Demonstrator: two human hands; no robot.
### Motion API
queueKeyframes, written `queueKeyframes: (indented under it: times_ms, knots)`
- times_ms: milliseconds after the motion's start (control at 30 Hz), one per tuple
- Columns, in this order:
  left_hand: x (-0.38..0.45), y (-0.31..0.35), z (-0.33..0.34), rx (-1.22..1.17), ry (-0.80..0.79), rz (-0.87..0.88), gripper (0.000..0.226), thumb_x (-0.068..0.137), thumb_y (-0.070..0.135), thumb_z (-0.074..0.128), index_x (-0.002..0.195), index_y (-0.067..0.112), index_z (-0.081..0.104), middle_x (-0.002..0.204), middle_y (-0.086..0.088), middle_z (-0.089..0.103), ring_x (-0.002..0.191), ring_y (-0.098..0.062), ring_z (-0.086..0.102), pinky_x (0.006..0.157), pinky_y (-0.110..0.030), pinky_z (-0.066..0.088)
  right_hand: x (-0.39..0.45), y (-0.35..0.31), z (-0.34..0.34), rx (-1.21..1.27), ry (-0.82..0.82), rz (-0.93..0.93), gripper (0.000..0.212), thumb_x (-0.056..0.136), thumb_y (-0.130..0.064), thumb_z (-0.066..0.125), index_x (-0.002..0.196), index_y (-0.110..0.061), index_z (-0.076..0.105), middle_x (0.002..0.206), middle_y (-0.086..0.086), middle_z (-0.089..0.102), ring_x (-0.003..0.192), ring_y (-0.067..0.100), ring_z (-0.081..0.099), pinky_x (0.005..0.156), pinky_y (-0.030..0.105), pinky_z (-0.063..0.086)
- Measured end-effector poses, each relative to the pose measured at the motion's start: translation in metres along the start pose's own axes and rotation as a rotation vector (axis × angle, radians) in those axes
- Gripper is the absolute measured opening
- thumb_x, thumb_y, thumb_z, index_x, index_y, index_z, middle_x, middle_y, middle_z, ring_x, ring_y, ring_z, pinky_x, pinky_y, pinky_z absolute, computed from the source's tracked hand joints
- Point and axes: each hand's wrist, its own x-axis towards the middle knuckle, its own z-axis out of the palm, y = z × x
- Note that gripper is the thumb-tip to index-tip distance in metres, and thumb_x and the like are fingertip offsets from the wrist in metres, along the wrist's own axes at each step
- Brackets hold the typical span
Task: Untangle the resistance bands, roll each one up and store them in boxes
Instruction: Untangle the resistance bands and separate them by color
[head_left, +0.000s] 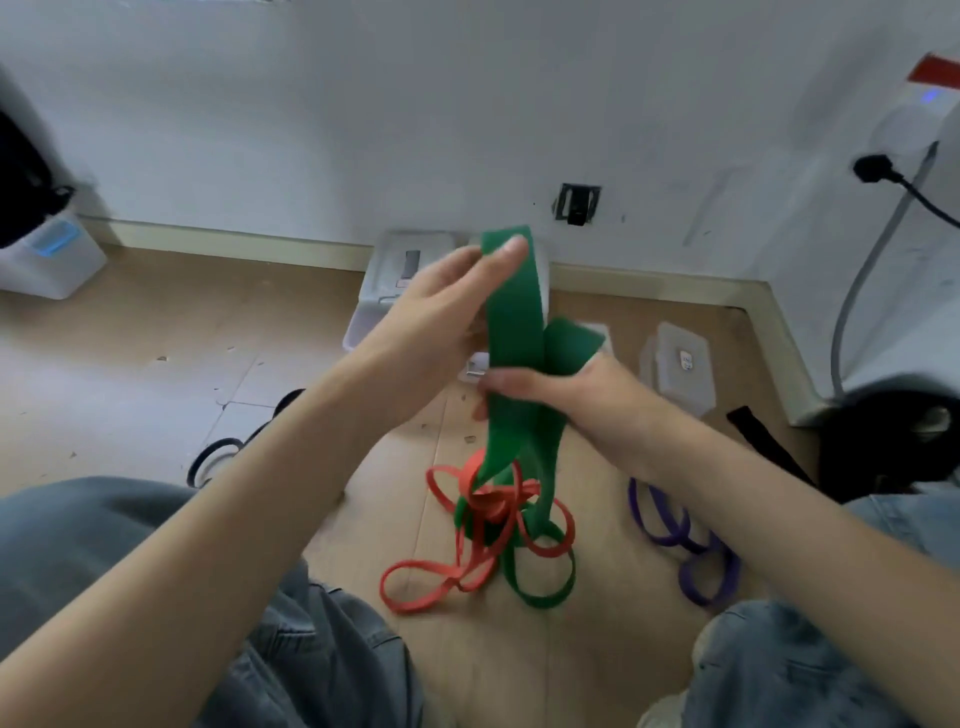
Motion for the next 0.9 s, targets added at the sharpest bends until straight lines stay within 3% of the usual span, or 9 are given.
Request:
queueKeyframes:
  times_ms: [100,167,267,400,500,633,733,833,900]
  knots:
    - [-0.008,-0.017,0.0,0.396,-0.223,-0.166,0.027,0.073,0.052,0.064,0.096,0.04,0.054,0.086,0.028,0.068,0.085,0.006,0.065,0.067,-0.006,0.048,0.006,-0.015,-0.016,0.245,0.181,-0.05,0.033,0.072,-0.023,0.068,0.098,-0.003,0.064,0.083,0.008,0.072,0.078,0.021,0.07,0.069,0.031,0.056]
    - [-0.011,-0.039,0.009,0.498,-0.301,-0.28,0.02,0.075,0.04,0.069,0.093,0.038,0.06,0.083,0.024,0.07,0.083,0.003,0.066,0.066,-0.009,0.05,0.007,-0.022,-0.024,0.343,0.204,-0.061,0.026,0.073,-0.023,0.067,0.088,-0.002,0.068,0.082,0.012,0.072,0.075,0.021,0.069,0.067,0.031,0.056]
    - [-0.011,-0.047,0.016,0.471,-0.22,-0.246,0.014,0.076,0.024,0.073,0.088,0.027,0.067,0.082,0.014,0.073,0.08,-0.002,0.068,0.071,-0.015,0.053,0.007,-0.025,-0.033,0.361,0.219,-0.069,0.026,0.075,-0.024,0.067,0.089,-0.002,0.068,0.085,0.013,0.071,0.078,0.021,0.069,0.069,0.031,0.056]
    - [-0.011,-0.006,0.005,0.279,-0.082,-0.126,0.031,0.064,0.035,0.072,0.088,0.016,0.065,0.078,0.003,0.074,0.074,-0.012,0.071,0.064,-0.018,0.054,0.0,-0.027,-0.053,0.113,-0.073,0.065,0.072,0.081,-0.057,0.049,0.129,-0.003,0.05,0.122,0.011,0.062,0.113,0.025,0.06,0.093,0.039,0.051]
    - [-0.006,0.003,0.0,0.237,0.139,-0.138,0.043,0.065,0.045,0.067,0.092,0.011,0.063,0.076,0.001,0.071,0.071,-0.014,0.068,0.068,-0.026,0.055,-0.011,-0.015,-0.042,-0.215,-0.279,0.184,0.059,0.085,-0.058,0.05,0.123,-0.014,0.054,0.112,0.005,0.068,0.104,0.024,0.065,0.089,0.036,0.053]
    - [-0.006,-0.004,0.005,0.432,0.172,-0.19,0.031,0.082,0.037,0.064,0.099,0.011,0.064,0.087,-0.003,0.071,0.078,-0.017,0.068,0.074,-0.03,0.055,-0.009,-0.006,-0.028,-0.281,-0.022,0.165,0.027,0.086,-0.034,0.06,0.098,-0.01,0.065,0.09,0.006,0.073,0.082,0.022,0.071,0.074,0.029,0.058]
    - [-0.006,0.001,-0.004,0.534,0.224,-0.154,0.026,0.085,0.031,0.062,0.096,0.008,0.063,0.082,-0.004,0.073,0.074,-0.017,0.07,0.069,-0.029,0.057,-0.003,-0.006,-0.036,-0.092,0.246,0.148,0.03,0.096,-0.024,0.049,0.098,0.0,0.066,0.092,0.01,0.074,0.085,0.023,0.07,0.073,0.026,0.058]
    - [-0.007,0.009,-0.013,0.315,0.353,-0.069,0.015,0.089,0.018,0.059,0.089,0.003,0.061,0.066,-0.003,0.072,0.06,-0.015,0.069,0.057,-0.023,0.057,0.003,-0.005,-0.047,-0.247,0.459,0.233,0.041,0.097,-0.031,0.047,0.087,0.005,0.064,0.088,0.021,0.071,0.085,0.035,0.068,0.08,0.035,0.056]
    - [-0.007,0.014,-0.015,0.07,0.407,-0.009,0.009,0.089,0.012,0.057,0.088,0.003,0.059,0.06,-0.005,0.069,0.057,-0.017,0.067,0.054,-0.023,0.055,-0.001,-0.002,-0.05,-0.588,0.342,0.438,0.049,0.096,-0.042,0.044,0.076,-0.001,0.064,0.073,0.014,0.07,0.071,0.03,0.069,0.065,0.029,0.057]
